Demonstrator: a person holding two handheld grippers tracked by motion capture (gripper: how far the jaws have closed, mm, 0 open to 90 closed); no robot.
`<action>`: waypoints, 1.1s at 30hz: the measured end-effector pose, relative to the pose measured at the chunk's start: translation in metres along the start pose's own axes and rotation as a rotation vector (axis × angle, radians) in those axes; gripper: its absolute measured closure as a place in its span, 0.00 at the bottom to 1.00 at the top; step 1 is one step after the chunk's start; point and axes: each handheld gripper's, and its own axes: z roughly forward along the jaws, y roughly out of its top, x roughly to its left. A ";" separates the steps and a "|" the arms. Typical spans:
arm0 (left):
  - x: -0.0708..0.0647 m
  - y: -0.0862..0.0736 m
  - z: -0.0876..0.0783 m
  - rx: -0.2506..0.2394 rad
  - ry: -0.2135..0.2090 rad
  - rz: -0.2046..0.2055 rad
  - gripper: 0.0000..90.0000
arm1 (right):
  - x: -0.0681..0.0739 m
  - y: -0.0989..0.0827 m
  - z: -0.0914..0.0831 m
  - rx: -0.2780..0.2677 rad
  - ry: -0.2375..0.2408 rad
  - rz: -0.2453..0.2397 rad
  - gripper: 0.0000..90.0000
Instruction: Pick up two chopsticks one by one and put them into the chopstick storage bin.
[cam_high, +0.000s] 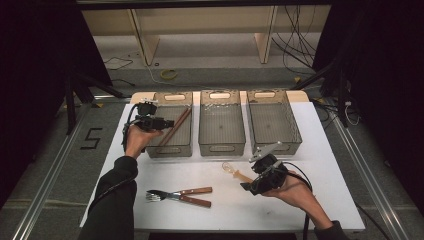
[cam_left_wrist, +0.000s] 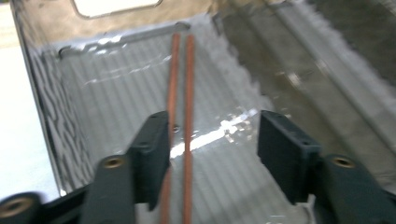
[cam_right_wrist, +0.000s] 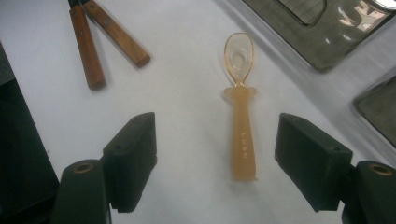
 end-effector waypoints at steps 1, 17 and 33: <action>-0.002 0.000 -0.004 -0.005 -0.013 0.010 0.44 | 0.000 0.000 0.000 0.000 0.000 0.003 0.34; -0.033 -0.047 -0.053 -0.131 -0.189 0.110 0.26 | -0.004 0.001 0.004 0.022 -0.024 0.020 0.34; -0.060 -0.074 -0.063 -0.183 -0.273 0.173 0.22 | -0.014 0.003 0.013 0.050 -0.034 0.035 0.37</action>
